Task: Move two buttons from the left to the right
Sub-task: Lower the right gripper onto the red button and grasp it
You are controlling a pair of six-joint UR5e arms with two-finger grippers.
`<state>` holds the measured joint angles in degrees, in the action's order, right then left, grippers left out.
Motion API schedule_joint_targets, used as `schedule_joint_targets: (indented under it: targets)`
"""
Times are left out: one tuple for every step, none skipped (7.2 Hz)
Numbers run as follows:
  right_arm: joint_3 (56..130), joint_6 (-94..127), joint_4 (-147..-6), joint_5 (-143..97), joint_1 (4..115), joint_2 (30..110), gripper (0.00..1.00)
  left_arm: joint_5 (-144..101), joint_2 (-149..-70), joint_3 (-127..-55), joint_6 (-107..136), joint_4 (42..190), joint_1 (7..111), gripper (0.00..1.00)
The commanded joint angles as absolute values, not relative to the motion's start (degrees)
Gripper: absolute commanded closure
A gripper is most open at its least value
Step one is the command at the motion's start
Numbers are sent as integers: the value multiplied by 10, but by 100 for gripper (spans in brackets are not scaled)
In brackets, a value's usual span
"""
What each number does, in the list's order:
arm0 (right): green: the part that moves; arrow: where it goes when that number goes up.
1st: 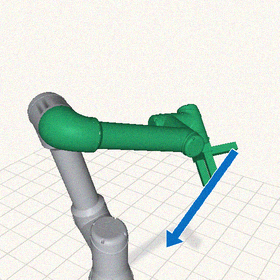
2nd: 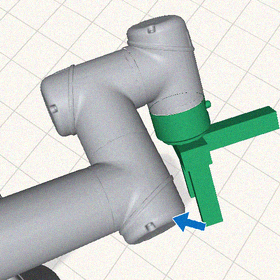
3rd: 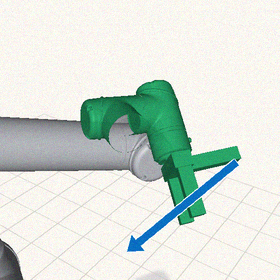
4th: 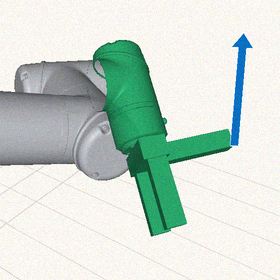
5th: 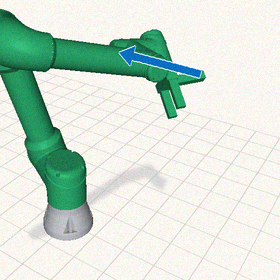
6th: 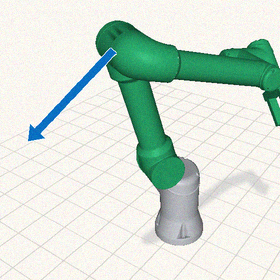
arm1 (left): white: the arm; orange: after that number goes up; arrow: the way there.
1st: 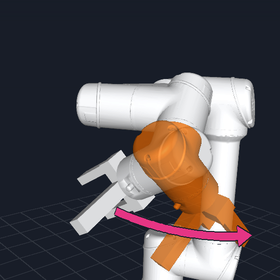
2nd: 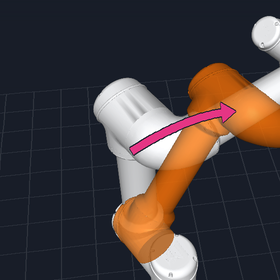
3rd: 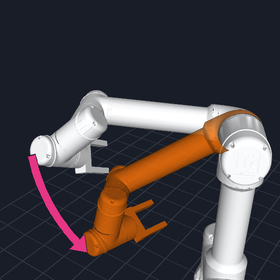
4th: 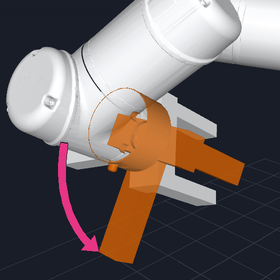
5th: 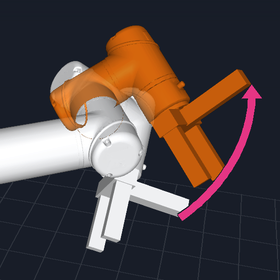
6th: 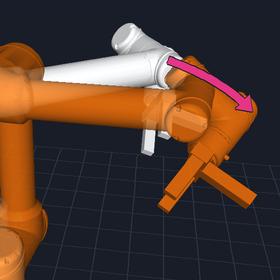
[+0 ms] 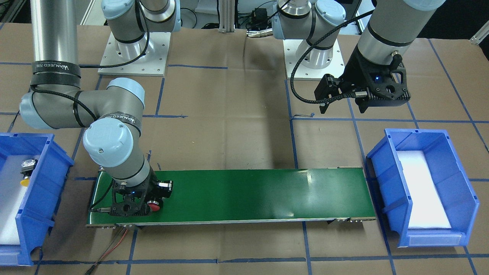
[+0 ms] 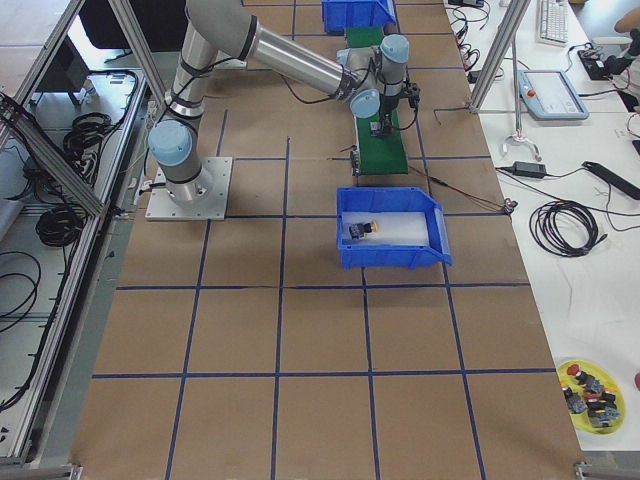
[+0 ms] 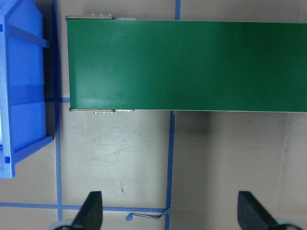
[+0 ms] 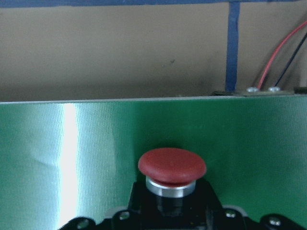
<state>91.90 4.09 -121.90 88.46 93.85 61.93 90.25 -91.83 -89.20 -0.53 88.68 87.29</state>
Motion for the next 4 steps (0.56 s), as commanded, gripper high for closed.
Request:
schedule_joint_targets:
  targets:
    - [908, 39, -1183, 907, 935, 640, 98, 902, -918, -892, -5, 887, 873, 0]
    - [887, 38, -1157, 917, 932, 647, 99, 903, -918, -892, -5, 887, 874, 0]
    - [840, 31, -1089, 916, 919, 660, 99, 903, -918, -892, -5, 887, 873, 0]
    - [799, -8, -1025, 917, 891, 674, 99, 902, -918, -892, -5, 887, 873, 0]
